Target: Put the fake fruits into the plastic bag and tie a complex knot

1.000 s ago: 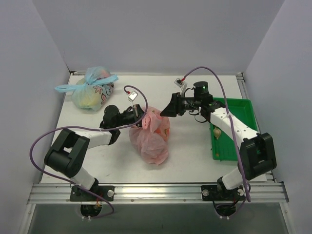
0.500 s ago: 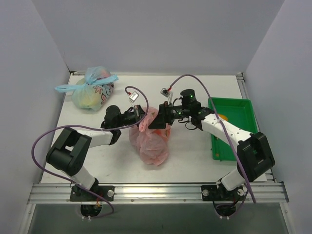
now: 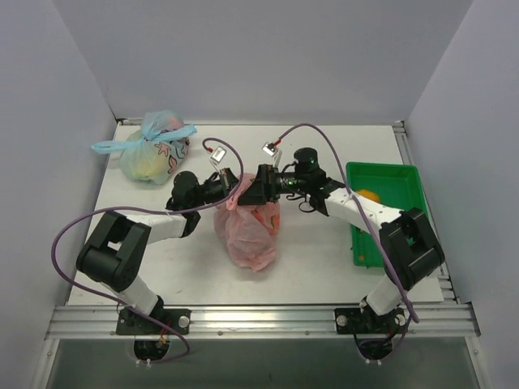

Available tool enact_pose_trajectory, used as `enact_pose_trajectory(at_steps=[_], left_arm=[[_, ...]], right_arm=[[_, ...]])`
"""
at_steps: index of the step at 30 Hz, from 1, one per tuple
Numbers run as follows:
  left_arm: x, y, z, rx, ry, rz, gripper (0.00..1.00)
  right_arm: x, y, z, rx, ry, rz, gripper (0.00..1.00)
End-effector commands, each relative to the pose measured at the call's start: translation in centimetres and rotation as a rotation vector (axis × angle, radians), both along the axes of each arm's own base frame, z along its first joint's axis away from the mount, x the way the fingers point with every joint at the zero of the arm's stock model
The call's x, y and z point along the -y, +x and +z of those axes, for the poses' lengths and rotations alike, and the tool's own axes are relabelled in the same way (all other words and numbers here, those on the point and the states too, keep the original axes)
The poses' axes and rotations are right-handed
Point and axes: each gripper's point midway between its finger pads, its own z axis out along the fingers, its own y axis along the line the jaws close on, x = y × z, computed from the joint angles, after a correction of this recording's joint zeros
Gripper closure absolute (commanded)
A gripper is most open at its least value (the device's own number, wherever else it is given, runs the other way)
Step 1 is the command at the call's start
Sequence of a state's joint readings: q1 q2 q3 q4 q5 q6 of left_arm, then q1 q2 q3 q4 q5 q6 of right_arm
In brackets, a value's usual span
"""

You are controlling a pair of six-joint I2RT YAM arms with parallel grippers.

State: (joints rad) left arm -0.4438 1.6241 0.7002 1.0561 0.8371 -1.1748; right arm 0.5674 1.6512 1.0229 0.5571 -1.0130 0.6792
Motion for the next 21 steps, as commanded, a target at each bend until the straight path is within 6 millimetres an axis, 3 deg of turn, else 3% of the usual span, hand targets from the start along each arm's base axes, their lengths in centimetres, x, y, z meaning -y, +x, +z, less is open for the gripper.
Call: enact_pose_trajectory(at_steps=[1, 2, 6, 10, 13, 14, 21], left_arm=[[-0.1, 0.9, 2.3, 0.102, -0.03, 0.034, 1.0], [-0.2, 0.7, 2.1, 0.101, -0.029, 0.029, 1.0], [-0.4, -0.2, 1.4, 0.095, -0.018, 0.015, 1.0], [-0.4, -0.6, 1.2, 0.098, -0.013, 0.003, 1.0], [-0.4, -0.5, 1.1, 0.093, -0.013, 0.003, 1.0], [-0.3, -0.5, 1.2, 0.096, -0.014, 0.002, 1.0], [0.1, -0.2, 1.2, 0.091, -0.014, 0.003, 1.0]], right_arm=[[0.7, -1.5, 3.8, 0.087, 0.011, 0.023, 0.18], [1.8, -0.9, 4.2, 0.162, -0.014, 0.002, 0.17], [5.2, 0.1, 4.5, 0.161, -0.095, -0.054, 0.17], [7.4, 0.0, 3.7, 0.146, -0.144, -0.081, 0.26], [7.7, -0.7, 2.9, 0.138, -0.154, -0.056, 0.35], [7.7, -0.9, 2.6, 0.135, -0.156, -0.052, 0.45], [5.8, -1.4, 2.3, 0.17, -0.129, 0.003, 0.8]])
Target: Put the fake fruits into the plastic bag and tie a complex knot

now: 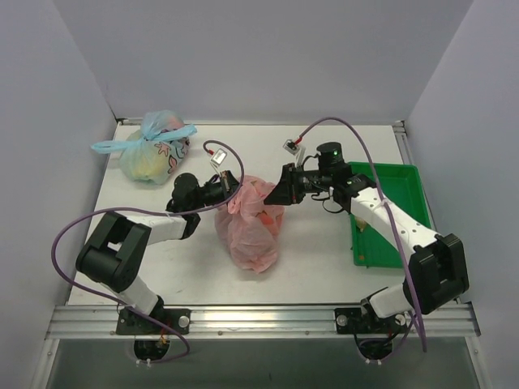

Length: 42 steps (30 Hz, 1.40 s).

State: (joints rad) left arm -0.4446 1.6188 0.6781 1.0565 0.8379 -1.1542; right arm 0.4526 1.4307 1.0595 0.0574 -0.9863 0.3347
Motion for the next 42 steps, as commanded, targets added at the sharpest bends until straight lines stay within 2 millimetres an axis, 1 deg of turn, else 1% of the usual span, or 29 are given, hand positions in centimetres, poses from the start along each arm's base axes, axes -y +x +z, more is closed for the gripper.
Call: enact_pose_trajectory(at_steps=[1, 3, 4, 5, 7, 9, 10, 12, 13, 15, 16, 17, 19, 20, 21, 22, 26, 28, 29, 30, 32, 33, 34, 35, 36, 37, 39, 40, 42], left_arm=[[0.3, 0.3, 1.6, 0.077, -0.024, 0.005, 1.0], [0.3, 0.7, 1.5, 0.07, -0.023, 0.02, 1.0], [0.4, 0.9, 1.2, 0.056, -0.022, 0.024, 1.0], [0.5, 1.1, 1.0, 0.05, -0.021, 0.028, 1.0], [0.9, 1.3, 0.7, 0.033, -0.022, 0.031, 1.0], [1.3, 1.3, 0.7, 0.031, -0.03, 0.025, 1.0], [1.5, 1.2, 0.4, 0.021, -0.028, 0.02, 1.0], [2.1, 0.5, 0.4, 0.02, -0.032, 0.0, 1.0], [2.2, 0.2, 0.2, 0.011, -0.031, -0.006, 1.0], [2.4, -0.3, 0.1, 0.01, -0.033, -0.018, 1.0], [2.3, -0.5, 0.4, 0.015, -0.035, -0.021, 1.0], [2.3, -0.6, 0.3, 0.014, -0.035, -0.021, 1.0], [2.0, -0.7, 0.6, 0.019, -0.038, -0.018, 1.0], [1.9, -0.8, 0.6, 0.018, -0.037, -0.021, 1.0], [1.8, -0.9, 0.6, 0.017, -0.038, -0.023, 1.0], [1.8, -1.0, 0.7, 0.021, -0.039, -0.025, 1.0], [1.8, -1.2, 1.0, 0.023, -0.042, -0.033, 1.0], [1.8, -1.3, 1.1, 0.025, -0.044, -0.036, 1.0], [1.8, -1.3, 1.2, 0.027, -0.045, -0.039, 1.0], [1.8, -1.4, 1.1, 0.024, -0.043, -0.042, 1.0], [1.8, -1.5, 1.1, 0.025, -0.043, -0.045, 1.0], [1.8, -1.5, 1.1, 0.026, -0.043, -0.045, 1.0], [1.8, -1.5, 1.3, 0.03, -0.044, -0.051, 1.0], [1.9, -1.7, 1.3, 0.033, -0.045, -0.057, 1.0], [1.9, -1.9, 1.5, 0.04, -0.048, -0.062, 1.0], [2.0, -2.1, 1.4, 0.037, -0.045, -0.071, 1.0], [2.1, -2.4, 1.7, 0.05, -0.049, -0.08, 1.0], [2.1, -2.6, 1.7, 0.055, -0.049, -0.082, 1.0], [2.3, -3.0, 1.8, 0.063, -0.052, -0.093, 1.0]], right_arm=[[-1.3, -1.0, 1.0, 0.055, 0.04, 0.075, 0.87], [-1.9, -1.7, 1.3, 0.073, 0.047, 0.101, 0.96], [-2.7, -2.5, 1.6, 0.088, 0.059, 0.131, 0.98], [-3.1, -2.9, 1.9, 0.102, 0.065, 0.145, 1.0], [-4.4, -3.7, 2.3, 0.13, 0.071, 0.188, 1.0], [-5.1, -3.8, 2.2, 0.136, 0.072, 0.204, 1.0], [-5.6, -3.4, 2.0, 0.13, 0.071, 0.208, 1.0], [-5.9, -3.0, 1.4, 0.134, 0.063, 0.216, 1.0], [-6.0, -2.6, 0.7, 0.129, 0.051, 0.219, 1.0], [-5.6, -2.1, 0.1, 0.117, 0.034, 0.213, 0.99], [-5.3, -2.0, -0.1, 0.104, 0.029, 0.208, 0.96], [-4.9, -2.1, 0.0, 0.101, 0.029, 0.203, 0.81], [-3.9, -2.1, 0.1, 0.081, 0.017, 0.182, 0.68], [-3.4, -2.3, 0.9, 0.092, 0.021, 0.171, 0.6], [-2.7, -2.1, 1.2, 0.081, 0.016, 0.147, 0.58], [-2.2, -2.2, 2.3, 0.086, 0.027, 0.127, 0.57], [-0.2, -1.7, 4.7, 0.07, 0.056, 0.04, 0.58], [1.0, -2.0, 4.3, 0.047, 0.03, 0.006, 0.59], [1.4, -1.6, 3.5, 0.056, -0.002, -0.024, 0.59], [1.7, -2.0, 2.7, 0.032, -0.027, -0.024, 0.59], [1.8, -2.1, 1.4, 0.002, -0.058, -0.022, 0.44], [1.8, -2.0, 0.6, -0.023, -0.085, -0.037, 0.39], [1.7, -1.7, -0.1, -0.044, -0.099, -0.041, 0.37], [1.5, -1.6, -0.3, -0.043, -0.104, -0.039, 0.36], [1.4, -0.8, -0.6, -0.021, -0.115, -0.067, 0.34], [1.2, -0.5, -1.1, -0.016, -0.122, -0.069, 0.33], [0.8, 0.0, -1.4, 0.003, -0.119, -0.071, 0.32], [0.4, 0.3, -1.9, -0.009, -0.121, -0.068, 0.32], [-0.5, 0.7, -1.8, -0.012, -0.101, -0.068, 0.32]])
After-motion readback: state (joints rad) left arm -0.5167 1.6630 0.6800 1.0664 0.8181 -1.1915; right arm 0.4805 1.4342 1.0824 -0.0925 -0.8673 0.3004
